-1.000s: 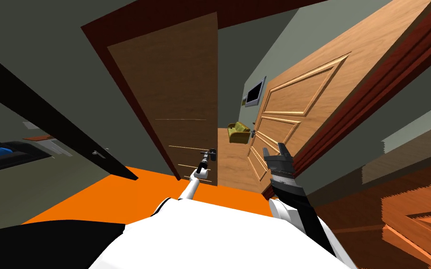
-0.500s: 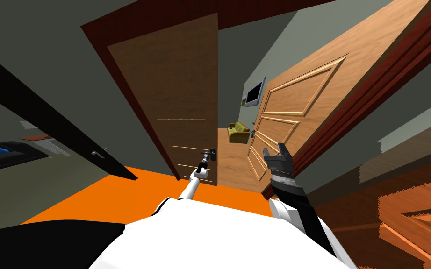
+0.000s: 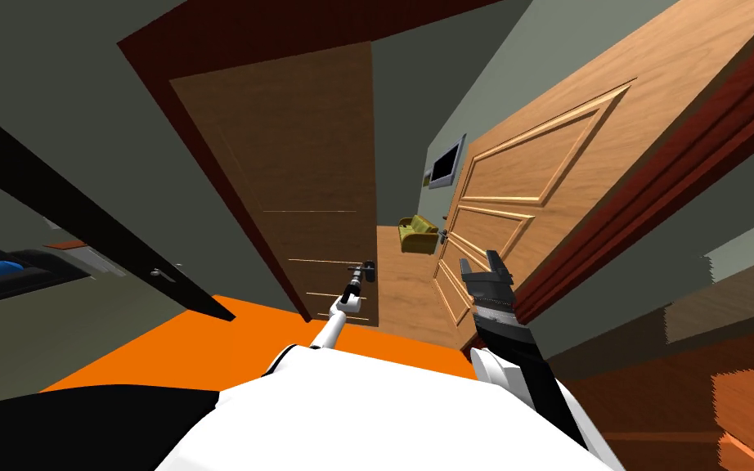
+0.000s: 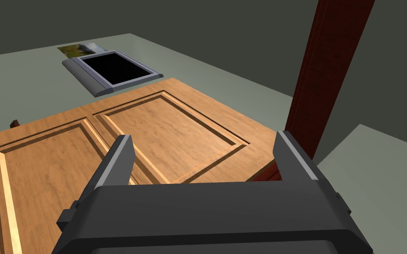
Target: Push the door open
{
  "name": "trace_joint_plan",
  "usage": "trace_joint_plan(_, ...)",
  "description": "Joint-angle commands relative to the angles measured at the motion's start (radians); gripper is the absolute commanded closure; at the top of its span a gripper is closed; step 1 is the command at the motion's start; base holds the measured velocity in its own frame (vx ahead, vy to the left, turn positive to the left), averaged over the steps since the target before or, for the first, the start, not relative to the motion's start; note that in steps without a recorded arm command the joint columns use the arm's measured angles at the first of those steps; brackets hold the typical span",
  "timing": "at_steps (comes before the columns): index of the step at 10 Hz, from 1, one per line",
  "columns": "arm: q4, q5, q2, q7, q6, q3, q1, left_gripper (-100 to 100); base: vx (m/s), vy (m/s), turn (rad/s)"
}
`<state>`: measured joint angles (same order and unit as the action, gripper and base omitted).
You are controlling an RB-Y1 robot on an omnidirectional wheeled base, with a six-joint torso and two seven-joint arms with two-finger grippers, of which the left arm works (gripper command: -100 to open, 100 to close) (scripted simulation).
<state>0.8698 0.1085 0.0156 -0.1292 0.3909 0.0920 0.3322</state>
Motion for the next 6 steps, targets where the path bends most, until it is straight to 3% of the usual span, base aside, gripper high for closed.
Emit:
trace_joint_plan(1, 0.035, 0.001, 0.008, -0.006, -0.011, 0.012, -0.006, 100, 0.133, -0.027, 0.009)
trace_joint_plan(6, 0.033, 0.010, 0.031, -0.016, -0.012, 0.053, -0.005, 100, 0.128, -0.065, 0.044)
